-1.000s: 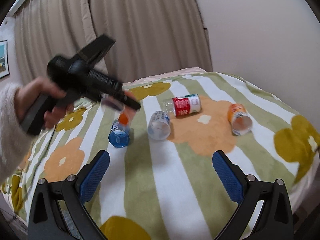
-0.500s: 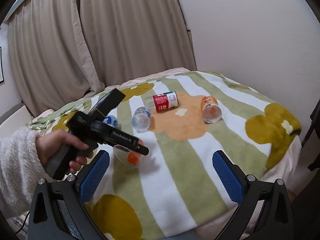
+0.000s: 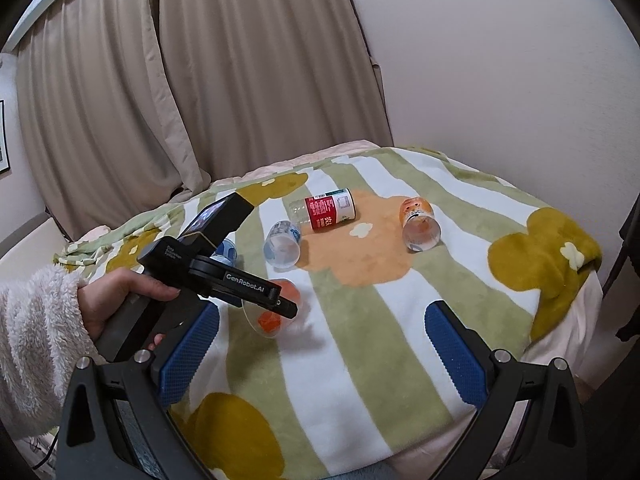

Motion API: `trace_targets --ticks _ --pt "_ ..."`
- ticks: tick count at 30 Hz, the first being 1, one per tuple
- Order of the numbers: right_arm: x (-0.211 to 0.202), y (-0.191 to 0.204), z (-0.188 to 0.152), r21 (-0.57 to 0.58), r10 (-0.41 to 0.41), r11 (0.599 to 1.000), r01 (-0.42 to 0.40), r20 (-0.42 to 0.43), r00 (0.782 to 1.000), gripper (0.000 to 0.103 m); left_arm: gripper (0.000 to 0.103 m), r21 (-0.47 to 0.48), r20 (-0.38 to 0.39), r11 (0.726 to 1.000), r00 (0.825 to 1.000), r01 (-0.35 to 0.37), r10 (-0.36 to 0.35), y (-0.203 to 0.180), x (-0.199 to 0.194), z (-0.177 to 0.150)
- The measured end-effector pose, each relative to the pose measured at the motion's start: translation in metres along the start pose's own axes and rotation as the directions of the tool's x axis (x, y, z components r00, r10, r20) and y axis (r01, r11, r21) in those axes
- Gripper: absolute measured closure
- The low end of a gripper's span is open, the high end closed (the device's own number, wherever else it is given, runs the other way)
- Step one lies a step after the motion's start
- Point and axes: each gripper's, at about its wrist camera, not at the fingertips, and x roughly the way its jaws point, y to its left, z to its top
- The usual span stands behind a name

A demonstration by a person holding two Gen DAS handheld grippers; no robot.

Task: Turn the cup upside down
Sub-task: 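Lift the cup with the left tool, set it down and open, then bring the right tool to the cup and grasp it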

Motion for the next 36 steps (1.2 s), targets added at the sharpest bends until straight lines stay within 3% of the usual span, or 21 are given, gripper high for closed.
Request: trace_targets --ticks 7,10,12,15,16,17,19,22,25,30,34,36 --pt "0.004 -0.004 0.010 0.027 0.043 0.999 -0.042 -0.010 0.999 0.000 0.000 0.031 0.033 1.000 0.999 -0.001 0.000 0.000 -0.022 -0.008" --pt "0.007 -0.009 0.027 0.084 0.125 0.989 -0.124 -0.012 0.992 0.000 0.000 0.068 0.093 0.998 0.996 -0.012 0.006 -0.004 -0.048 -0.020" --pt "0.023 -0.014 0.050 0.163 0.192 0.970 -0.180 -0.064 0.979 0.000 0.000 0.093 0.153 0.995 0.988 -0.033 0.019 -0.004 -0.071 -0.035" --pt "0.072 -0.024 0.072 0.366 0.336 0.897 -0.248 -0.202 0.920 0.000 0.000 0.113 0.259 0.990 0.964 -0.088 0.056 -0.002 -0.102 -0.062" --pt "0.101 -0.029 0.074 0.476 0.409 0.842 -0.255 -0.253 0.877 0.000 0.000 0.115 0.281 0.989 0.958 -0.098 0.062 -0.001 -0.109 -0.069" --pt "0.125 -0.031 0.072 0.537 0.439 0.812 -0.230 -0.301 0.846 0.000 0.000 0.115 0.313 0.987 0.947 -0.110 0.069 0.001 -0.118 -0.078" --pt "0.168 -0.027 0.063 0.589 0.472 0.788 -0.179 -0.390 0.791 0.000 0.000 0.110 0.352 0.986 0.933 -0.123 0.077 0.007 -0.129 -0.092" --pt "0.215 -0.028 0.038 0.670 0.498 0.738 -0.076 -0.466 0.731 0.001 0.000 0.093 0.389 0.988 0.918 -0.127 0.081 0.015 -0.137 -0.106" --pt "0.241 -0.028 0.018 0.677 0.470 0.736 0.007 -0.518 0.714 0.010 0.000 0.074 0.397 0.993 0.916 -0.096 0.060 0.026 -0.139 -0.114" --pt "0.256 -0.026 0.002 0.711 0.491 0.702 0.044 -0.527 0.693 0.018 0.000 0.065 0.386 0.995 0.922 -0.075 0.044 0.036 -0.132 -0.121" --pt "0.262 -0.026 0.000 0.726 0.497 0.685 0.054 -0.521 0.693 0.030 0.000 0.062 0.379 0.997 0.925 -0.052 0.025 0.042 -0.128 -0.122" --pt "0.264 -0.027 -0.002 0.746 0.511 0.665 0.049 -0.502 0.698 0.041 0.000 0.061 0.379 0.997 0.925 -0.040 0.014 0.043 -0.127 -0.123"
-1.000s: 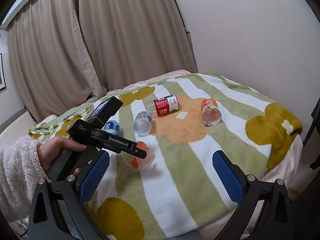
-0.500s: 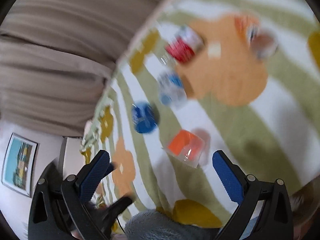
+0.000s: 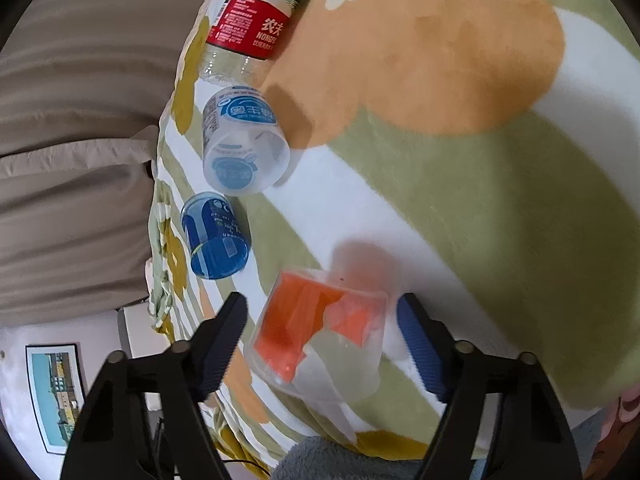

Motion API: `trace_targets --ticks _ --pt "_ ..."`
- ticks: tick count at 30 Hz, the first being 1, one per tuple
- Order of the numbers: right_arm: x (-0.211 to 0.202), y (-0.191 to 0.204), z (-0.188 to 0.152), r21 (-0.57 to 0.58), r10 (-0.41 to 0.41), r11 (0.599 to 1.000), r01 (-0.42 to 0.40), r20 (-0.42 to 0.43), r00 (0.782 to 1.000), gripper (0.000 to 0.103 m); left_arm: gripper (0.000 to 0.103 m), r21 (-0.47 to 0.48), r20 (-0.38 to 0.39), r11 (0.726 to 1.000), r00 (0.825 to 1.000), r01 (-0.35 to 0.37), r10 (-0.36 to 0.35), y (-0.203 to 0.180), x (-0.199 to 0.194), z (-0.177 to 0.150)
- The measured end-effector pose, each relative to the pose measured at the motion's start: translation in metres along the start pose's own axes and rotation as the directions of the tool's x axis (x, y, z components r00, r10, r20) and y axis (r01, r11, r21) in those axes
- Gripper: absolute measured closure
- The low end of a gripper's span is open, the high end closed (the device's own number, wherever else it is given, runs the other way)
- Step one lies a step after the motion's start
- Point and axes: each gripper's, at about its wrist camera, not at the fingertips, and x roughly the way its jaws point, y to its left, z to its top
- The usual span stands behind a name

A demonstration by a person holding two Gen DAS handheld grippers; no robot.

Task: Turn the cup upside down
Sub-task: 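Turn the cup upside down with the right tool and lower it onto the bedspread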

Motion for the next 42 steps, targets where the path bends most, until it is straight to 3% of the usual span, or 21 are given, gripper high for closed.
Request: trace_targets --ticks 4,6,9,13,14,18,21,25,29,42 --pt "-0.003 -0.001 -0.002 0.000 0.020 1.000 -0.020 0.008 1.000 0.044 0.000 -0.023 0.012 0.999 1.000 0.025 -0.025 0.004 -0.006 0.000" --pt "-0.014 0.006 -0.006 -0.029 0.069 0.997 -0.068 0.040 0.997 0.044 0.000 -0.028 0.026 0.999 1.000 0.018 -0.018 0.005 -0.013 0.000" --pt "-0.049 0.036 -0.026 -0.269 0.158 0.957 -0.111 0.159 0.975 0.044 0.000 -0.042 0.060 0.999 0.998 0.005 -0.002 0.008 -0.024 -0.003" --pt "-0.067 0.056 -0.074 -0.581 0.183 0.811 0.072 0.367 0.912 0.044 0.000 -0.098 0.108 0.995 0.993 -0.036 0.046 0.012 -0.037 -0.011" --pt "-0.063 0.056 -0.086 -0.646 0.185 0.748 0.153 0.424 0.886 0.044 0.000 -0.111 0.112 0.993 0.992 -0.038 0.051 0.013 -0.038 -0.012" --pt "-0.036 0.051 -0.114 -0.734 0.162 0.566 0.375 0.546 0.822 0.044 0.000 -0.145 0.112 0.988 0.991 -0.054 0.071 0.013 -0.037 -0.017" --pt "-0.019 0.042 -0.118 -0.735 0.146 0.514 0.442 0.583 0.799 0.044 0.000 -0.140 0.101 0.987 0.990 -0.084 0.098 0.012 -0.030 -0.019" --pt "0.000 0.033 -0.120 -0.739 0.121 0.441 0.510 0.612 0.782 0.044 0.000 -0.154 0.094 0.986 0.992 -0.069 0.084 0.012 -0.021 -0.021" --pt "0.000 0.027 -0.127 -0.752 0.114 0.402 0.523 0.608 0.786 0.044 0.000 -0.159 0.097 0.986 0.993 -0.058 0.074 0.011 -0.017 -0.021" --pt "0.005 0.019 -0.145 -0.753 0.069 0.368 0.546 0.608 0.791 0.044 0.000 -0.131 0.105 0.989 0.991 -0.073 0.087 -0.003 -0.016 -0.021"
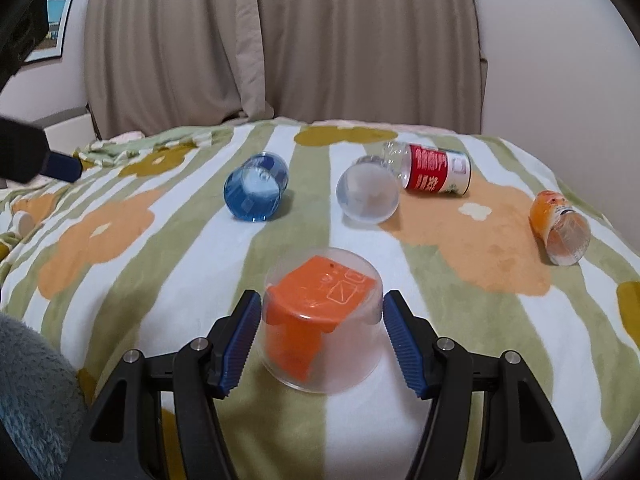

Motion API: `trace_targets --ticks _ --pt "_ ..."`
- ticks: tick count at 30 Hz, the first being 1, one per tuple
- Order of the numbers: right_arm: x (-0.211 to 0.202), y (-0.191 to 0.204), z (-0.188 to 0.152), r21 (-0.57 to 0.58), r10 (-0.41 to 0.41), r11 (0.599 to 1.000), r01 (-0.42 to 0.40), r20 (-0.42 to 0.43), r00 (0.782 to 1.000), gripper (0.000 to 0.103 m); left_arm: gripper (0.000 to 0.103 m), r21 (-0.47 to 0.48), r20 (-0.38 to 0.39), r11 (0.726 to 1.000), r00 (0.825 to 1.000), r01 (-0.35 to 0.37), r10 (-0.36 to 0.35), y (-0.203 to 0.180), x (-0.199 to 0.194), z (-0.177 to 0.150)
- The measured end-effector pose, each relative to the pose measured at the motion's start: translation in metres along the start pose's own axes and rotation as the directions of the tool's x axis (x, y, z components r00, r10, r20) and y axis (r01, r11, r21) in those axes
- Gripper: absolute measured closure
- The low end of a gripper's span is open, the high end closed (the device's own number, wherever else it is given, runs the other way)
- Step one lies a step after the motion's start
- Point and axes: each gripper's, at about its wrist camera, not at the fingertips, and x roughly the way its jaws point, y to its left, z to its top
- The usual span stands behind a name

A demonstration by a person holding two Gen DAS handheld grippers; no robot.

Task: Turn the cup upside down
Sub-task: 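Turn the cup upside down with the right tool and lower it onto the bedspread, then open the right tool and pull it back from the cup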

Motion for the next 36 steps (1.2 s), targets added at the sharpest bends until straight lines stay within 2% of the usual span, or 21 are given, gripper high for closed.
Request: trace_targets --ticks 5,7,9,11,15,20,22,23,26,29,31,32,33,34,36 --pt "-0.001 -0.001 0.002 0.023 -0.002 1.000 0.002 0.005 1.000 0.044 0.000 0.001 0.003 1.000 1.000 0.001 -0.001 -0.001 -0.001 0.000" --pt "0.001 -0.002 0.003 0.031 -0.003 1.000 0.003 -0.007 1.000 0.036 0.000 0.004 0.007 1.000 1.000 0.002 -0.002 -0.002 -0.002 0.000" --pt "0.000 -0.003 0.003 0.049 0.018 0.999 -0.017 -0.006 1.000 0.011 0.000 0.010 0.012 1.000 1.000 -0.003 0.003 -0.004 -0.004 0.000" --pt "-0.004 -0.003 0.004 0.062 0.027 0.998 -0.028 0.014 1.000 0.004 0.000 0.015 0.018 1.000 1.000 -0.007 0.007 -0.004 -0.008 0.000" --pt "-0.011 0.000 0.008 0.050 0.003 0.999 -0.003 -0.017 1.000 0.001 0.000 0.020 0.039 1.000 0.999 -0.018 0.017 -0.006 -0.017 0.000" --pt "-0.038 -0.005 0.012 0.138 0.054 0.989 -0.047 -0.048 0.997 0.001 0.000 0.026 0.088 0.999 0.996 -0.020 0.018 -0.010 -0.034 -0.006" --pt "-0.054 -0.005 0.017 0.154 0.025 0.988 -0.017 -0.055 0.998 0.001 0.000 0.041 0.118 0.999 0.993 -0.035 0.030 -0.014 -0.044 -0.006" --pt "-0.068 -0.006 0.024 0.149 -0.019 0.988 0.029 -0.066 0.998 0.001 0.000 0.049 0.137 0.998 0.990 -0.050 0.043 -0.017 -0.049 -0.006" --pt "-0.113 -0.001 0.050 0.091 -0.145 0.985 0.146 -0.012 0.989 0.001 0.000 0.070 0.248 0.993 0.966 -0.096 0.076 -0.027 -0.077 -0.001" --pt "-0.177 0.007 0.081 0.077 -0.232 0.972 0.223 0.146 0.962 0.001 0.000 0.083 0.391 0.988 0.917 -0.126 0.084 -0.039 -0.115 0.005" --pt "-0.219 0.008 0.100 0.112 -0.289 0.957 0.269 0.246 0.925 0.001 0.000 0.091 0.472 0.983 0.876 -0.158 0.097 -0.048 -0.138 0.009" --pt "-0.232 0.007 0.106 0.134 -0.313 0.949 0.286 0.266 0.912 0.001 0.000 0.095 0.511 0.981 0.854 -0.171 0.099 -0.053 -0.150 0.011" --pt "-0.246 0.005 0.113 0.164 -0.339 0.939 0.303 0.280 0.898 0.001 0.000 0.097 0.528 0.979 0.843 -0.177 0.100 -0.055 -0.157 0.012" --pt "-0.255 0.003 0.119 0.185 -0.351 0.933 0.308 0.286 0.891 0.001 0.000 0.101 0.559 0.977 0.823 -0.188 0.101 -0.060 -0.168 0.015" --pt "-0.269 -0.001 0.127 0.218 -0.373 0.923 0.318 0.296 0.879 0.001 0.000 0.103 0.586 0.974 0.804 -0.200 0.103 -0.066 -0.179 0.017"
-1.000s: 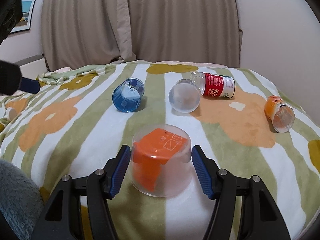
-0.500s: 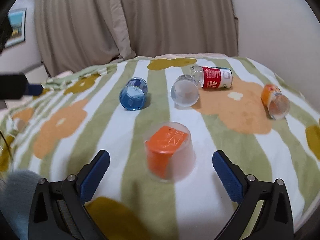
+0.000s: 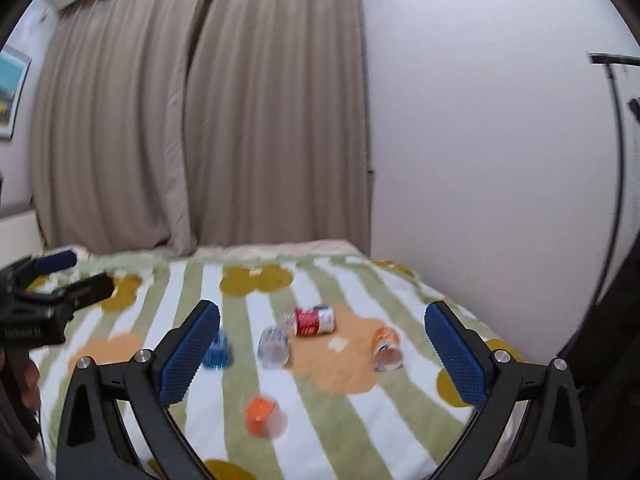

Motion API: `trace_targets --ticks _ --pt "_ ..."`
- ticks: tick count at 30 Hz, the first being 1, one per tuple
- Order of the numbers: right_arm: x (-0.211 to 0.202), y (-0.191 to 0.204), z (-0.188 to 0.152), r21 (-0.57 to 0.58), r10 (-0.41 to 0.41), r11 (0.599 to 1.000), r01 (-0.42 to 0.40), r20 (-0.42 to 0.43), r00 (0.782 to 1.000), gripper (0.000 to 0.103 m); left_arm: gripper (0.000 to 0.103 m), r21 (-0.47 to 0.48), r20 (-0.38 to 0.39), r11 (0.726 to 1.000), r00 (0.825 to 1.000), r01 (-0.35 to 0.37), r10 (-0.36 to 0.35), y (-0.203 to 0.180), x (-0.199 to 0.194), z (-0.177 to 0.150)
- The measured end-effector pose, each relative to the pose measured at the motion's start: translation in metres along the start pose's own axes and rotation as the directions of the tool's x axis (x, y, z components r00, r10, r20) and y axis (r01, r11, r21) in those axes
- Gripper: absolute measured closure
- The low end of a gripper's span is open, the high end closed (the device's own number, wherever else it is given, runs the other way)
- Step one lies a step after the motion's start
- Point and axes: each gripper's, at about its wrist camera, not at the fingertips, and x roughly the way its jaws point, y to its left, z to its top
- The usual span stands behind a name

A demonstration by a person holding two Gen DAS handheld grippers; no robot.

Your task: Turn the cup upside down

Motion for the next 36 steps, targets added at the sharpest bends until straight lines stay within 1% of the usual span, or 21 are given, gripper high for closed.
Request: trace_targets --ticks 1,3,5,8,11,20,36 --pt "-0.003 -0.001 0.003 0.003 -0.011 1.000 0.011 0.008 1.000 0.001 0.000 0.003 0.017 1.000 1.000 -0.001 0.001 -0.002 -0.005 0.004" --pt "-0.010 0.001 0.007 -0.017 -0.063 0.998 0.064 0.028 0.998 0.001 0.000 0.001 0.037 1.000 0.999 -0.002 0.002 -0.004 -0.012 0.006" --pt "-0.010 0.004 0.005 -0.029 -0.081 0.996 0.082 0.022 0.996 0.001 0.000 -0.019 0.035 1.000 0.999 0.006 -0.005 -0.003 -0.015 0.003" --pt "-0.009 0.003 -0.005 -0.011 -0.072 0.997 0.072 -0.008 0.997 0.001 0.000 -0.039 0.021 0.999 1.000 0.013 -0.012 -0.003 -0.014 -0.003" --pt "-0.011 -0.001 -0.010 0.000 -0.066 0.998 0.066 -0.024 0.998 0.001 0.000 -0.030 0.015 1.000 1.000 0.002 -0.002 -0.005 -0.014 -0.006" --pt "-0.010 -0.001 -0.013 -0.014 -0.094 0.996 0.094 -0.025 0.995 0.001 0.000 -0.039 0.008 0.999 1.000 0.018 -0.018 -0.008 -0.010 -0.010" --pt "-0.010 -0.002 -0.014 -0.009 -0.097 0.995 0.097 -0.025 0.995 0.001 0.000 -0.042 0.003 0.999 1.000 0.026 -0.026 -0.007 -0.007 -0.010"
